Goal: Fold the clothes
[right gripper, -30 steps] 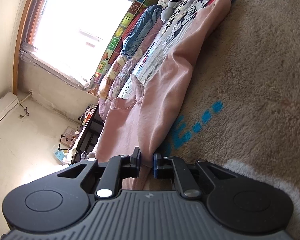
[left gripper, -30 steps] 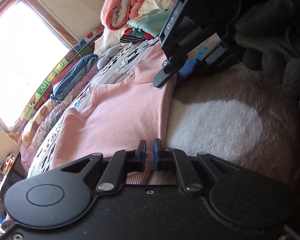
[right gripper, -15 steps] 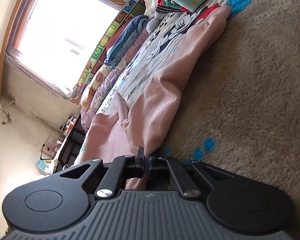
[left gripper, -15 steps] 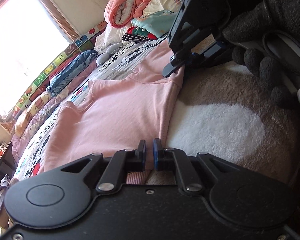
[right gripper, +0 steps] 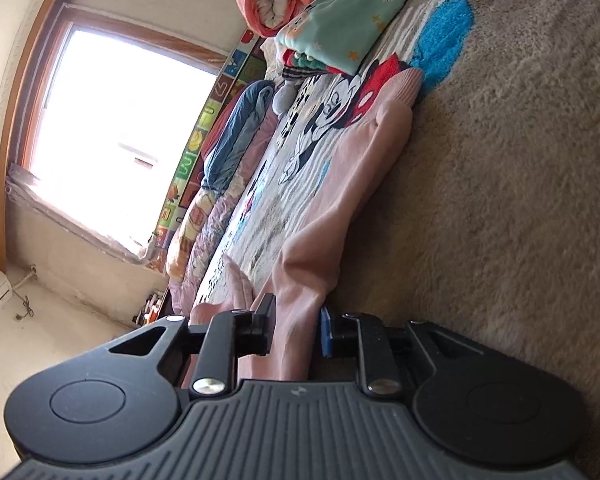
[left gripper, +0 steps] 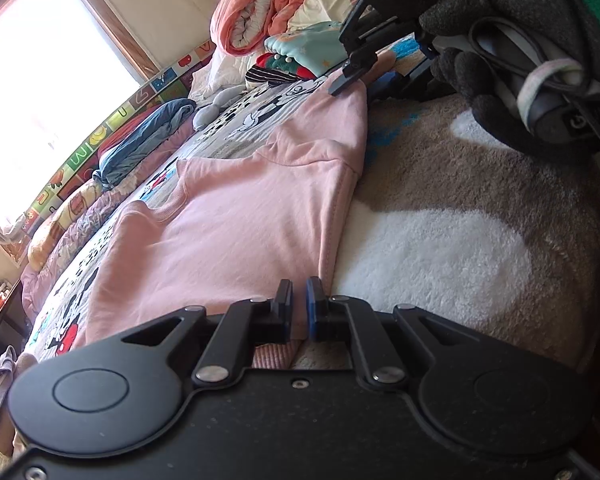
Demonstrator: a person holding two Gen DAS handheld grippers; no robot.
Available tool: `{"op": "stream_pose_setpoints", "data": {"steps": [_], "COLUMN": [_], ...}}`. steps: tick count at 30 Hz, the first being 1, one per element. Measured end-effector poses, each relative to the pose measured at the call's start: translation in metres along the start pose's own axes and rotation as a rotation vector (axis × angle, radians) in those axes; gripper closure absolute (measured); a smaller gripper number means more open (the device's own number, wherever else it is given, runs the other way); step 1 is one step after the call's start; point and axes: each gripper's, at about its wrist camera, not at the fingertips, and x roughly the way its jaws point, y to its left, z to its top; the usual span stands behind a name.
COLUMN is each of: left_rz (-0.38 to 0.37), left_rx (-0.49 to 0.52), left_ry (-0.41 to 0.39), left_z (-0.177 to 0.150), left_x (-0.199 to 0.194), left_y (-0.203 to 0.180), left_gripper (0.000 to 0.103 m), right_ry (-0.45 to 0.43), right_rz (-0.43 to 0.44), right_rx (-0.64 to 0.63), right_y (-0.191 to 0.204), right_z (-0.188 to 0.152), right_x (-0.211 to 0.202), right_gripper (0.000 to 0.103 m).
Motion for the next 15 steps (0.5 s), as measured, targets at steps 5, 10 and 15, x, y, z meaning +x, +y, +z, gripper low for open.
{"op": "stream_pose_setpoints", "data": {"steps": [5,10,15], "left_rz": [-0.003,-0.010,-0.012], "left_rx": [-0.004,-0.007,-0.006], "left_ry": [0.001,0.005,0.002], "left_z": [0.001,0.002,0.002], "left_x": [0.000,0.000,-0.001], "left_y": [0.001,0.002,0.002], "left_gripper": [0.099,0.099,0.099], "right_ry": [-0.015,-0.041,-0.072], "right_rz": [-0.042,-0.049,-0.053], "right_rx": [0.070,0.017,-0.048], "right_y": [-0.008,-0.002,0.005], "right_z": [0.017,0.027,0.036], "right_x": [0.010,0.010,0.009], "right_gripper": [0.091,0.056,0.083]}}
